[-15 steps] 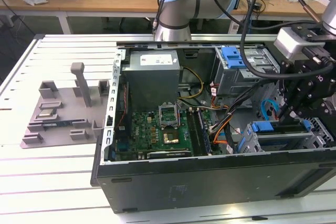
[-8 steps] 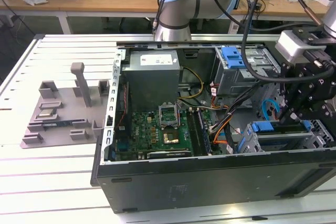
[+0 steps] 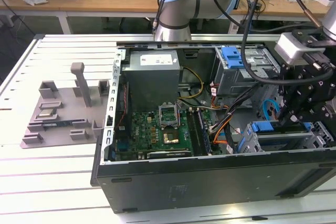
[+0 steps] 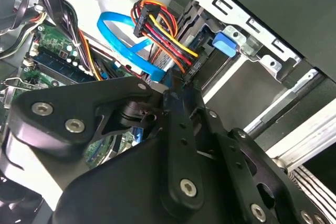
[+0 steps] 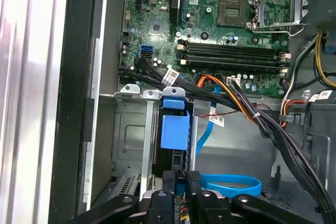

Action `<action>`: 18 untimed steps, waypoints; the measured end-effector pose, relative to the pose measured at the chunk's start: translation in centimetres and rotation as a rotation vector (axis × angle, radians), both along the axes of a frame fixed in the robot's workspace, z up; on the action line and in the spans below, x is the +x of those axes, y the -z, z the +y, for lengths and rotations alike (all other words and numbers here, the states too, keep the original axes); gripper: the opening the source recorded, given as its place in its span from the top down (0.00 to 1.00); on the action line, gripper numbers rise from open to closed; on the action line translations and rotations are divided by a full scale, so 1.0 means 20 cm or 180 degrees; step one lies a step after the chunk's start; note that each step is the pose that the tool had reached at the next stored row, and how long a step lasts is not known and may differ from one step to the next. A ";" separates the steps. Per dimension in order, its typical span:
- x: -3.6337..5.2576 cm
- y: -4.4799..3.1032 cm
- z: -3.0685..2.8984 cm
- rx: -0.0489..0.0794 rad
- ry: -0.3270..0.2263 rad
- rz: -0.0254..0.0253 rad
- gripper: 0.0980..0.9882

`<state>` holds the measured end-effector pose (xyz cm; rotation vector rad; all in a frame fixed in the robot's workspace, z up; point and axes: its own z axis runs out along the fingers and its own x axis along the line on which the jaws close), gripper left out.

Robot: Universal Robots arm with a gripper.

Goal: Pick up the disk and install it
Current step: 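Insert the second disk wire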

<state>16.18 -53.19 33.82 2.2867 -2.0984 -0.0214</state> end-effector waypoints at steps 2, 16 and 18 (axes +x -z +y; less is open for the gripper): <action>0.000 -0.027 0.001 -0.0001 0.0000 0.0000 0.85; 0.000 -0.231 0.022 -0.0001 0.0000 -0.0006 1.00; 0.000 -0.231 0.021 -0.0001 0.0000 -0.0006 1.00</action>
